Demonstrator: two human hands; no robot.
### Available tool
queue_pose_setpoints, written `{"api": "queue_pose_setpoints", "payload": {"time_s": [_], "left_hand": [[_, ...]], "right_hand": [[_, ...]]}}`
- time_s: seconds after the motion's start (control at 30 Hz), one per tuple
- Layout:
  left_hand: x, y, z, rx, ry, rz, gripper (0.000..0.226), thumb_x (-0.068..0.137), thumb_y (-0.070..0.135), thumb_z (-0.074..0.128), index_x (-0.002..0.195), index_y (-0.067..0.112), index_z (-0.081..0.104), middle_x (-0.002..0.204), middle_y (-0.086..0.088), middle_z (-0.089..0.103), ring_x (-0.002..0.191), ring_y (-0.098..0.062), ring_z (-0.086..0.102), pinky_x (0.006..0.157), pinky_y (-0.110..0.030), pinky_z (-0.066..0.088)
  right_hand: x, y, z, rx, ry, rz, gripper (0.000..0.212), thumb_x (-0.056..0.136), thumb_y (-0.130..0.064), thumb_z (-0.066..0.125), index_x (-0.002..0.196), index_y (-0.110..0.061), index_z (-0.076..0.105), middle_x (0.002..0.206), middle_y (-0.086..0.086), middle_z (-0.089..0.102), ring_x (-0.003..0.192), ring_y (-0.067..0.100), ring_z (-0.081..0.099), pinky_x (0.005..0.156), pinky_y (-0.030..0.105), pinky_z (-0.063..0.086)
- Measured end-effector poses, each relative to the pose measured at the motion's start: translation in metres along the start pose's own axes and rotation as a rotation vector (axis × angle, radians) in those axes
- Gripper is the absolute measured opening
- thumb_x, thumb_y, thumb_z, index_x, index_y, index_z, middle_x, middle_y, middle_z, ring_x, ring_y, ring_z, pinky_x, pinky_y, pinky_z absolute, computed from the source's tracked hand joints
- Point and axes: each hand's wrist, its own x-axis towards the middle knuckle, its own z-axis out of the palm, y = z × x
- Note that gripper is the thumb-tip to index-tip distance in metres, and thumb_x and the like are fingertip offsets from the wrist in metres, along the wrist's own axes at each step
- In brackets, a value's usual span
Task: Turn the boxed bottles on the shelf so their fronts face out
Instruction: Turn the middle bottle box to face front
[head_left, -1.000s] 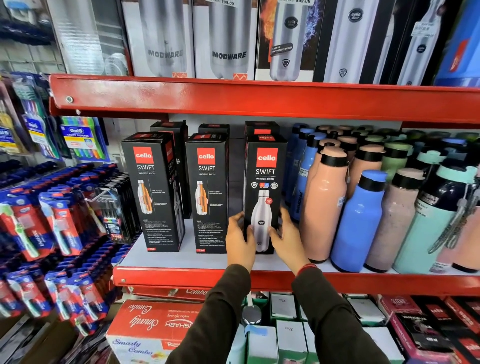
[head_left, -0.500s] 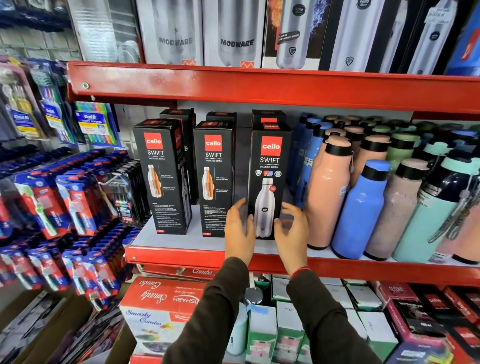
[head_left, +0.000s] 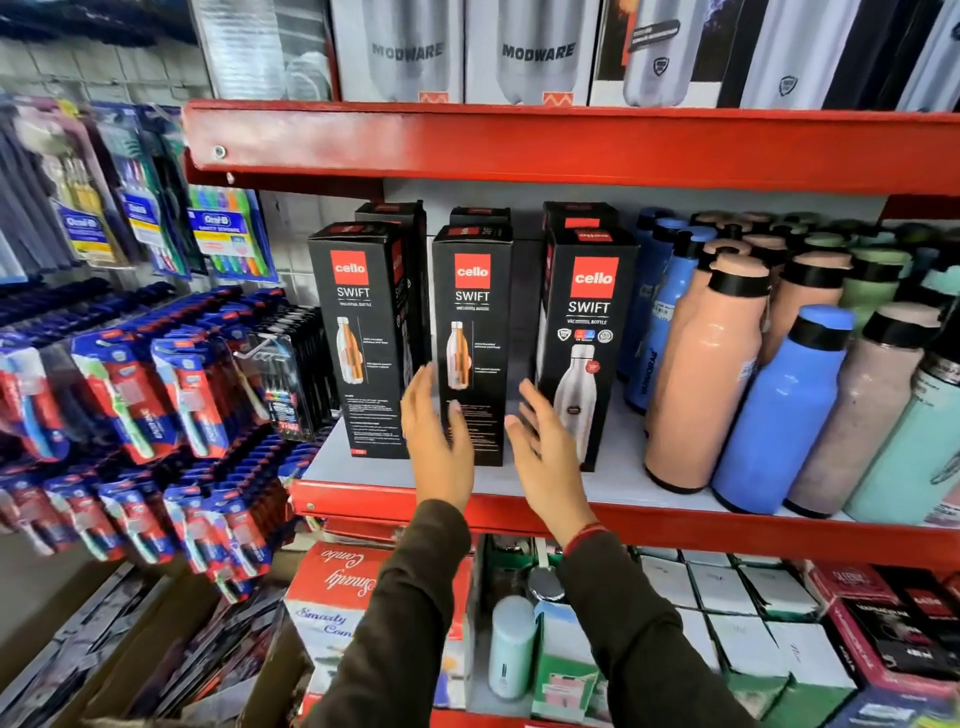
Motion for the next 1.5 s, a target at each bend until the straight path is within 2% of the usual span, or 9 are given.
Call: {"api": "queue_pose_setpoints", "payload": {"time_s": [0.13, 0.23, 0.47, 0.6, 0.7, 0.83, 1.17, 1.37, 1.5], "left_hand": [[0.017, -0.015, -0.011, -0.045, -0.134, -0.134, 0.051, 0.101, 0.013, 0.045, 0.151, 0.012, 0.031, 0.155, -0.007, 0.037, 0.145, -0.018, 0.033, 0.114, -0.019, 0.024], [0.025, -0.027, -0.015, -0.044, -0.233, -0.159, 0.047, 0.102, 0.017, 0.046, 0.148, 0.012, 0.038, 0.151, -0.008, 0.046, 0.141, -0.019, 0.042, 0.115, -0.024, 0.032], [0.036, -0.042, -0.017, -0.143, -0.275, -0.191, 0.041, 0.099, 0.013, 0.052, 0.140, 0.010, 0.050, 0.132, -0.014, 0.063, 0.123, -0.022, 0.061, 0.090, 0.004, 0.040], [0.038, -0.041, -0.020, -0.173, -0.297, -0.180, 0.041, 0.099, 0.012, 0.052, 0.140, 0.008, 0.050, 0.134, -0.011, 0.062, 0.125, -0.018, 0.059, 0.089, 0.007, 0.038], [0.039, -0.043, -0.022, -0.237, -0.309, -0.199, 0.040, 0.100, 0.020, 0.051, 0.139, 0.014, 0.052, 0.136, -0.006, 0.060, 0.127, -0.015, 0.056, 0.100, -0.004, 0.042], [0.036, -0.045, -0.026, -0.430, -0.322, -0.277, 0.029, 0.100, 0.038, 0.044, 0.122, 0.041, 0.061, 0.137, -0.001, 0.061, 0.130, -0.015, 0.056, 0.114, -0.042, 0.042], [0.025, -0.038, -0.032, -0.497, -0.227, -0.256, 0.036, 0.104, 0.031, 0.041, 0.117, 0.017, 0.071, 0.122, 0.005, 0.070, 0.115, -0.023, 0.063, 0.099, -0.052, 0.053], [0.038, -0.043, -0.035, -0.330, -0.281, -0.080, 0.037, 0.105, 0.024, 0.038, 0.137, 0.018, 0.055, 0.140, 0.005, 0.056, 0.133, -0.006, 0.049, 0.111, -0.019, 0.037], [0.044, -0.042, -0.032, -0.225, -0.371, -0.102, 0.043, 0.105, 0.014, 0.038, 0.147, 0.013, 0.039, 0.139, 0.011, 0.046, 0.130, -0.002, 0.043, 0.099, 0.006, 0.027]], "right_hand": [[0.016, 0.007, 0.023, -0.054, 0.033, 0.066, 0.055, 0.102, -0.022, 0.045, 0.153, -0.019, 0.026, 0.158, 0.001, 0.035, 0.145, 0.013, 0.034, 0.121, 0.038, 0.029], [0.023, 0.011, 0.033, -0.081, 0.083, 0.087, 0.052, 0.102, -0.021, 0.045, 0.152, -0.018, 0.030, 0.153, 0.004, 0.043, 0.141, 0.014, 0.041, 0.120, 0.039, 0.032], [0.026, 0.012, 0.040, -0.099, 0.171, 0.088, 0.045, 0.100, -0.010, 0.048, 0.144, -0.015, 0.043, 0.132, 0.004, 0.059, 0.112, 0.003, 0.055, 0.093, 0.002, 0.039], [0.022, 0.010, 0.042, -0.066, 0.182, 0.071, 0.048, 0.098, -0.005, 0.051, 0.143, -0.019, 0.044, 0.129, -0.003, 0.059, 0.107, -0.013, 0.055, 0.090, 0.000, 0.042], [0.018, 0.007, 0.044, -0.048, 0.169, 0.061, 0.056, 0.093, -0.007, 0.059, 0.144, -0.024, 0.043, 0.131, -0.006, 0.059, 0.113, -0.011, 0.055, 0.099, 0.013, 0.047], [0.016, 0.003, 0.045, -0.109, 0.163, 0.027, 0.075, 0.080, -0.016, 0.077, 0.144, -0.028, 0.041, 0.131, -0.011, 0.060, 0.121, 0.001, 0.056, 0.104, 0.027, 0.048], [0.024, -0.004, 0.052, -0.171, 0.246, 0.029, 0.101, 0.058, -0.039, 0.092, 0.141, -0.027, 0.035, 0.133, -0.006, 0.058, 0.127, 0.010, 0.054, 0.107, 0.042, 0.047], [0.024, -0.011, 0.048, -0.112, 0.269, 0.028, 0.094, 0.060, -0.025, 0.091, 0.138, -0.022, 0.038, 0.118, -0.020, 0.058, 0.112, -0.009, 0.056, 0.101, 0.023, 0.049], [0.026, -0.012, 0.042, -0.121, 0.188, 0.033, 0.093, 0.064, -0.021, 0.090, 0.139, -0.032, 0.035, 0.116, -0.035, 0.049, 0.109, -0.021, 0.051, 0.097, 0.010, 0.043]]}}
